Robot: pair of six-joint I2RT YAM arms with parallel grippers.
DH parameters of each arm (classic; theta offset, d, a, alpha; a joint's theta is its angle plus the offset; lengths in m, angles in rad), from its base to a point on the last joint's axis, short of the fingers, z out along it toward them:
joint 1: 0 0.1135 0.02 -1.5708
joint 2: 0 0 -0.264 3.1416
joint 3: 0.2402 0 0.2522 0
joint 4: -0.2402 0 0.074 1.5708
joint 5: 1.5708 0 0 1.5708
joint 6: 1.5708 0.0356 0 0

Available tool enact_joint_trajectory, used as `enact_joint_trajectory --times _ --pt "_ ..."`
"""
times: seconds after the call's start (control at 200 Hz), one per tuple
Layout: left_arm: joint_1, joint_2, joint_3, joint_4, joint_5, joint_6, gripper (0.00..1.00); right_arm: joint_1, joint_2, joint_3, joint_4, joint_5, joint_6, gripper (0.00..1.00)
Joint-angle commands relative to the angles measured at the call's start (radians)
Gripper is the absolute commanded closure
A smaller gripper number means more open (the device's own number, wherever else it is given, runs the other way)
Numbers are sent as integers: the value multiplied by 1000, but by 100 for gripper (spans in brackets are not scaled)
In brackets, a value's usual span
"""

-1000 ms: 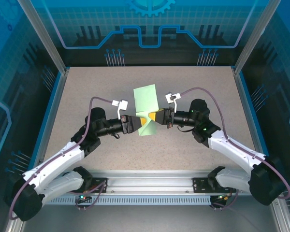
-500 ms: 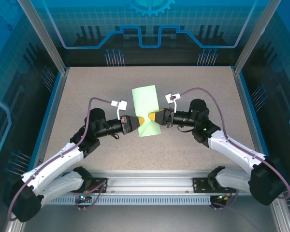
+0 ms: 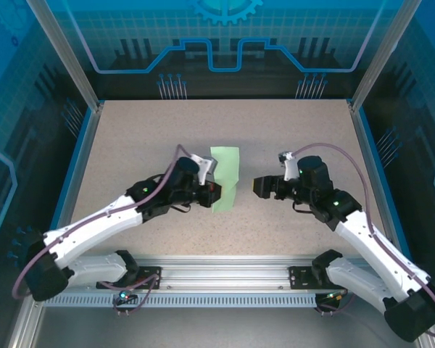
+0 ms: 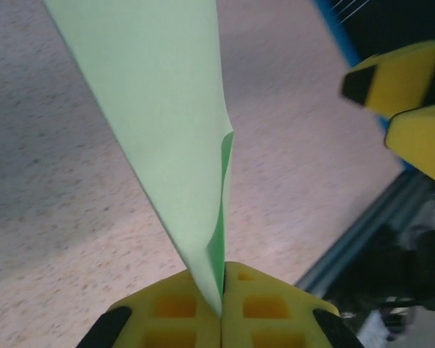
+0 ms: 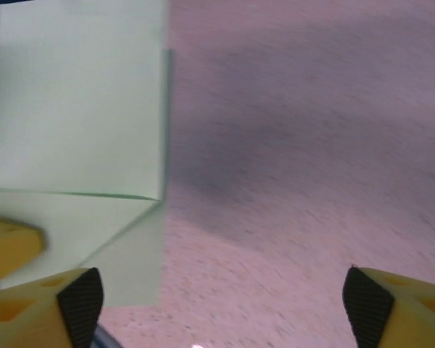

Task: Fold a paper plane with a square sheet of paper (fold left side to right side)
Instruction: Turn over the paper at the center of the table.

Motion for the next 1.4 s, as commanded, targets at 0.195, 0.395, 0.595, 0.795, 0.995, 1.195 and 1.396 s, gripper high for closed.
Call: enact_joint_trajectory --times 0.195,0.395,0.595,0.795,0.995,1.195,1.396 --pt "-178 382 365 -622 -714 -44 95 -151 -110 -22 -402 277 -89 0" --pt "-205 647 540 -923 -828 -266 98 -171 -132 -41 -417 337 -30 0" --pt "-205 830 626 -1013 -738 -296 97 -184 -126 -42 -424 337 -24 0" --pt "-196 960 721 -1006 -599 -208 96 -190 -122 -45 -415 316 -38 0" --pt "-160 1076 857 -1024 -458 -91 97 -193 -117 -60 -400 283 -36 0" --pt "-125 1175 988 -1016 -307 -6 89 -194 -112 -66 -393 270 -37 0" --pt "-85 1197 1060 -962 -175 41 71 -195 -101 -85 -375 223 -19 0"
